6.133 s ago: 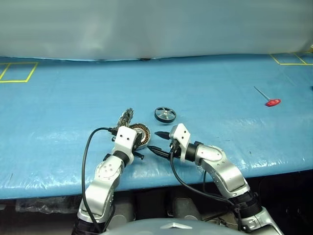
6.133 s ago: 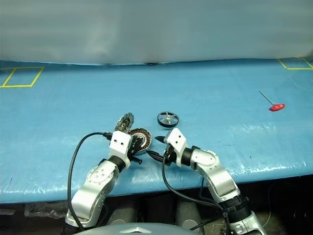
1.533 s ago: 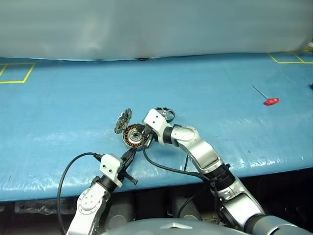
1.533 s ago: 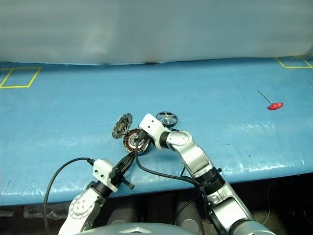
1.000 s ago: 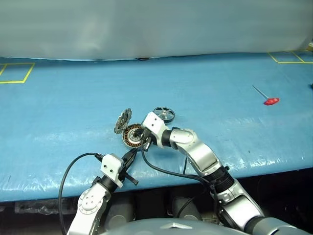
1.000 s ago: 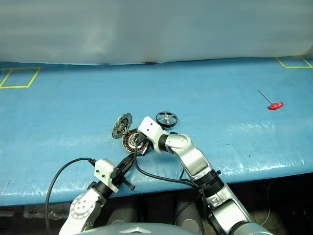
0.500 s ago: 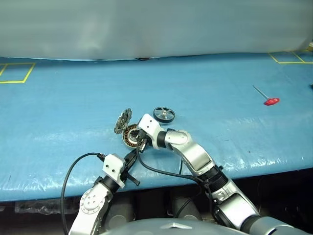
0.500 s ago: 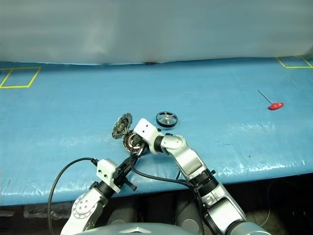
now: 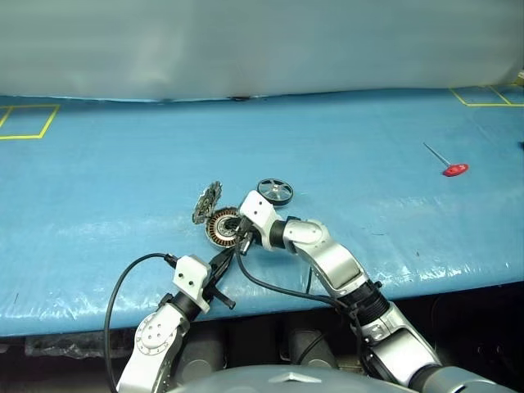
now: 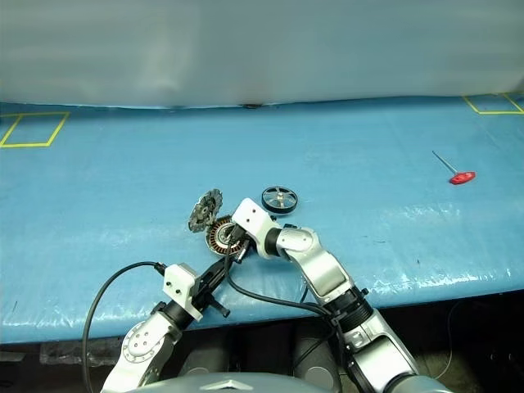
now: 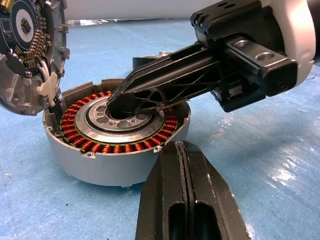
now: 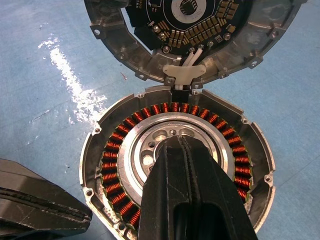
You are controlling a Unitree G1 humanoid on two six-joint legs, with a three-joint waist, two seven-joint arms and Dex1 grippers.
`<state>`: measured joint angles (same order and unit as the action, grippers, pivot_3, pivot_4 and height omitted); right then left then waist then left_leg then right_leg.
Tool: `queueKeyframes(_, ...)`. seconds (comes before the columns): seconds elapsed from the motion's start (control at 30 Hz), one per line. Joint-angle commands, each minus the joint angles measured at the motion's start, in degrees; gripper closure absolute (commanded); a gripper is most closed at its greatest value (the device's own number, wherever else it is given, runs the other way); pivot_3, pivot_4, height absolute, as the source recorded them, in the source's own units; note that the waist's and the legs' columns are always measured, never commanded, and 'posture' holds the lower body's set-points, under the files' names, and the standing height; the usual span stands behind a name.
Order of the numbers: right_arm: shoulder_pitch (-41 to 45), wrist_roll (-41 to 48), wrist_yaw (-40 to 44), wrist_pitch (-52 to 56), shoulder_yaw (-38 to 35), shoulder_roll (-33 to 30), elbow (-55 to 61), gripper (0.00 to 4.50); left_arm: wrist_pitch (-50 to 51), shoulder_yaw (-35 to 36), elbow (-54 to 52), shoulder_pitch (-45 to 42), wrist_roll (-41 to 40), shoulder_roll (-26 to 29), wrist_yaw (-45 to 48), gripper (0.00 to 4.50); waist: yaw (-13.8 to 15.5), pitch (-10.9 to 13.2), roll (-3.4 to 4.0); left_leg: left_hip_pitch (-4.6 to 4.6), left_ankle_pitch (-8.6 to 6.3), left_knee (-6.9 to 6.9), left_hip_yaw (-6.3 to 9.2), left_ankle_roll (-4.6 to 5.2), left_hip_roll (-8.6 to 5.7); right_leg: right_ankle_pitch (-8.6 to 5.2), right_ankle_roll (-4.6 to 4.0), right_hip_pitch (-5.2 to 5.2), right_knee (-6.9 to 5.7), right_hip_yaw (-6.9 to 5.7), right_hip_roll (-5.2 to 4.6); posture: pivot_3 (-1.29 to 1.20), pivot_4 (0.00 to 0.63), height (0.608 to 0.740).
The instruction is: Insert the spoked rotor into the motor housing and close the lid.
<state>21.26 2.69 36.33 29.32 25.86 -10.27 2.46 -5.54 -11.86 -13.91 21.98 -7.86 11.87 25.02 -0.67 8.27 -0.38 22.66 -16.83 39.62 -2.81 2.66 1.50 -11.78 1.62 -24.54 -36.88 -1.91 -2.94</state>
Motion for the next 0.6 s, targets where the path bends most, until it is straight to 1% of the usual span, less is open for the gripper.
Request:
queueKeyframes(0.03,-1.5,0.4,0.3,0.7,-0.3,-0.7,2.4,4.48,-0.6,-0.3,-1.8,0.2,-0.3,-0.1,-0.1,4.50,0.0,0.0,0.00,0.00,0.00,0.00,0.00,0.00,0.00,0.00,0.00,0.00,0.00,0.00,0.00,0.00,0.150,0.740)
queueKeyframes(0.2,-2.5,0.8,0.3,1.6,-1.3,-2.3,4.3,4.48,0.3,-0.2,-2.2,-0.3,-0.3,0.1,-0.1,4.50,0.0,0.0,0.00,0.00,0.00,0.00,0.00,0.00,-0.01,-0.02,0.03,0.00,0.02,-0.01,-0.02,0.00,0.150,0.740)
queueKeyframes(0.33,-2.8,1.2,-0.8,1.9,-2.1,-2.0,4.9,4.48,0.3,-0.3,-2.2,-0.3,-0.2,0.2,0.0,4.50,0.0,0.0,0.00,0.00,0.00,0.00,0.00,0.00,0.00,-0.03,0.04,0.00,0.01,-0.03,-0.02,0.00,0.150,0.740)
queueKeyframes(0.47,-2.5,6.0,-1.8,4.8,-8.2,-0.9,9.7,4.48,0.0,-0.3,-2.3,-0.1,-0.1,0.2,-0.1,4.50,0.1,0.0,0.00,0.05,0.00,0.00,0.02,0.00,-0.01,-0.03,0.03,-0.01,0.02,-0.04,-0.04,0.00,0.150,0.740)
queueKeyframes(0.6,-1.6,8.9,-1.2,8.6,-11.4,-2.2,13.9,4.48,-0.3,-0.2,-2.0,0.1,0.0,0.3,0.0,4.50,0.0,0.0,0.00,0.06,0.00,0.00,0.02,0.00,-0.02,-0.02,0.04,-0.02,0.03,-0.05,-0.06,0.00,0.150,0.740)
